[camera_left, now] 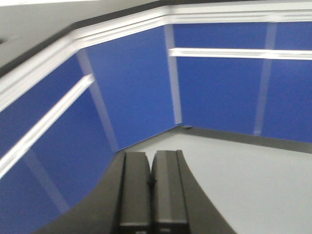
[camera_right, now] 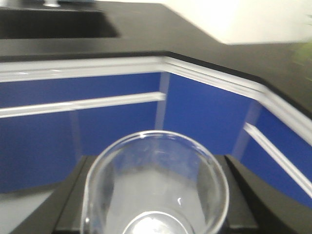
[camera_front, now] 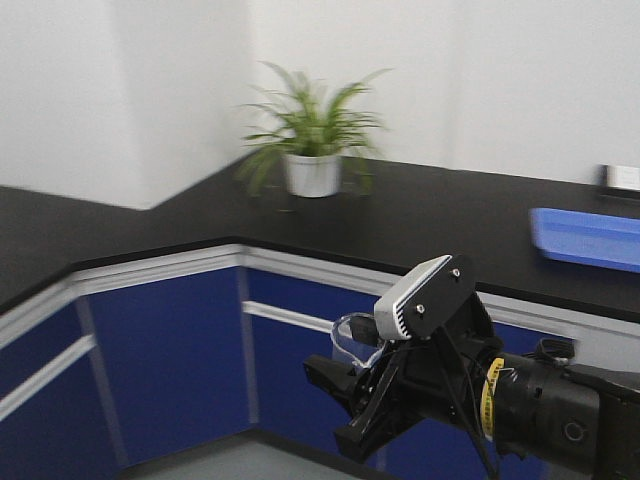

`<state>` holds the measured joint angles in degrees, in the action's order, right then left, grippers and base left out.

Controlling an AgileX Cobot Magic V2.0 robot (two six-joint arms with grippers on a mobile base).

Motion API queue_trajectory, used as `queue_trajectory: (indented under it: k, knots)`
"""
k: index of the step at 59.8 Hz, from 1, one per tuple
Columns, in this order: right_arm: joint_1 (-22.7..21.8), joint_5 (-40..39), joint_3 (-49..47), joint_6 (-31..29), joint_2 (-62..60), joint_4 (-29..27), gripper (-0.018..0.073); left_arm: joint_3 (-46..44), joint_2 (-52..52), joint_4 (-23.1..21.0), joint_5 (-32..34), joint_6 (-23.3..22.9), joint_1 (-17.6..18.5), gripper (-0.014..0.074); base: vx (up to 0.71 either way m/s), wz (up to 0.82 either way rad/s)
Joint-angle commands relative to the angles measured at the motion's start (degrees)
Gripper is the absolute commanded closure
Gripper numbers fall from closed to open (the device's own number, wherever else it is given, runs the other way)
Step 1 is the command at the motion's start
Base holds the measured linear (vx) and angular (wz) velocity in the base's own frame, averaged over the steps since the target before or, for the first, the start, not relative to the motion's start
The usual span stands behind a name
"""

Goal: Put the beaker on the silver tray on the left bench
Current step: 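Hold the beaker in the right gripper while driving to the silver tray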

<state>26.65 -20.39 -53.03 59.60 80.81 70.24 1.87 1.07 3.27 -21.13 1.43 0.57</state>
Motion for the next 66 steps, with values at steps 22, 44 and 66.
queue_trajectory:
  k: [22, 44, 66]
  knots:
    - [-0.1, -1.7, -1.5, -0.1, -2.1, -1.4, 0.057, 1.1, 0.4, -0.2, 4.7, -0.1, 0.3, 0.0595, -0.07, 1.02]
    - [-0.1, -1.7, -1.5, -0.2, -2.1, -1.4, 0.057, 1.1, 0.4, -0.2, 4.7, -0.1, 0.3, 0.0595, 0.02, 0.83]
    - [-0.1, -1.6, -1.5, -0.1, -2.1, -1.4, 0.057, 1.1, 0.4, -0.2, 4.7, -0.1, 0.3, 0.0595, 0.11, 0.57]
